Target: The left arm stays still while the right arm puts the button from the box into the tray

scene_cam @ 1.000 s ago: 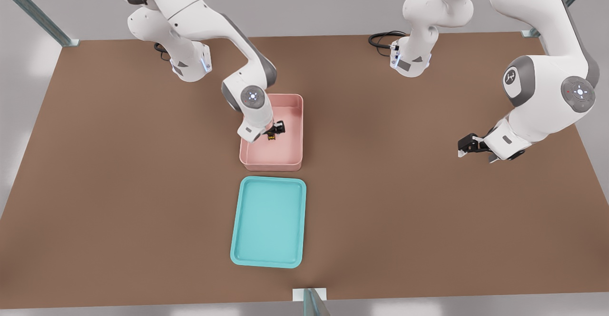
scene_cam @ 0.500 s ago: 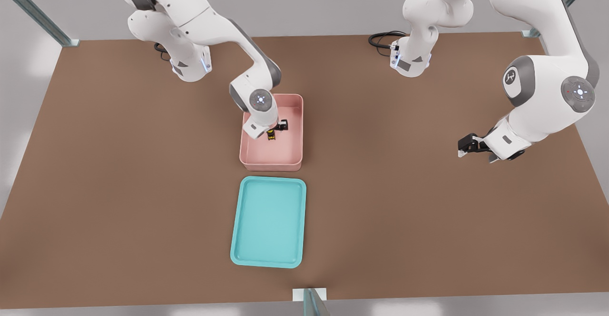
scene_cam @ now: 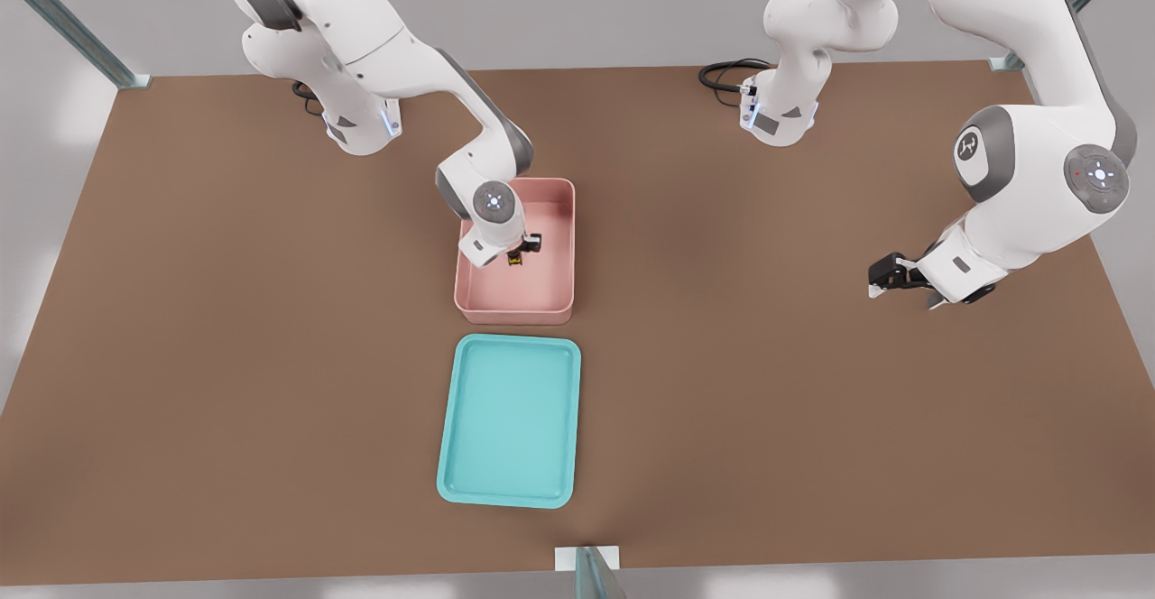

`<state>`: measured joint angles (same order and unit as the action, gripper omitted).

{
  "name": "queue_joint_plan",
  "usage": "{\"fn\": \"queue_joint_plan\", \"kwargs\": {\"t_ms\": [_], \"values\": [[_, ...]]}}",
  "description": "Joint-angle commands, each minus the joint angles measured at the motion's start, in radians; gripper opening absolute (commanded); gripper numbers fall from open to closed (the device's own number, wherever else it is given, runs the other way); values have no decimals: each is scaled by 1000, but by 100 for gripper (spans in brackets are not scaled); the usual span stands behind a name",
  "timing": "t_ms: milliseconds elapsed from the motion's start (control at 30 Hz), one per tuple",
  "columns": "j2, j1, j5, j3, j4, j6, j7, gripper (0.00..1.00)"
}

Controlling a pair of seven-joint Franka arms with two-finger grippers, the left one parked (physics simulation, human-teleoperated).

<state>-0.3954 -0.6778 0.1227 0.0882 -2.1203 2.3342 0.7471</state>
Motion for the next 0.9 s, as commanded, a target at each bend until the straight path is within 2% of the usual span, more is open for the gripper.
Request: {"fn": "queue_joint_plan", "kwargs": {"t_ms": [0, 67, 200, 267, 400, 700, 867], "values": [[-5, -2, 9, 1, 2, 7, 25, 80], [-17, -5, 11, -1, 3, 27, 25, 77], [-13, -2, 11, -1, 5, 24, 26, 58], [-8, 0, 11, -1, 5, 22, 26, 56], [-7, 0, 11, 1, 5, 19, 20, 42], [115, 21, 11, -8, 43, -58, -29, 39], [113, 55, 12, -62, 252, -296, -120, 39]]}}
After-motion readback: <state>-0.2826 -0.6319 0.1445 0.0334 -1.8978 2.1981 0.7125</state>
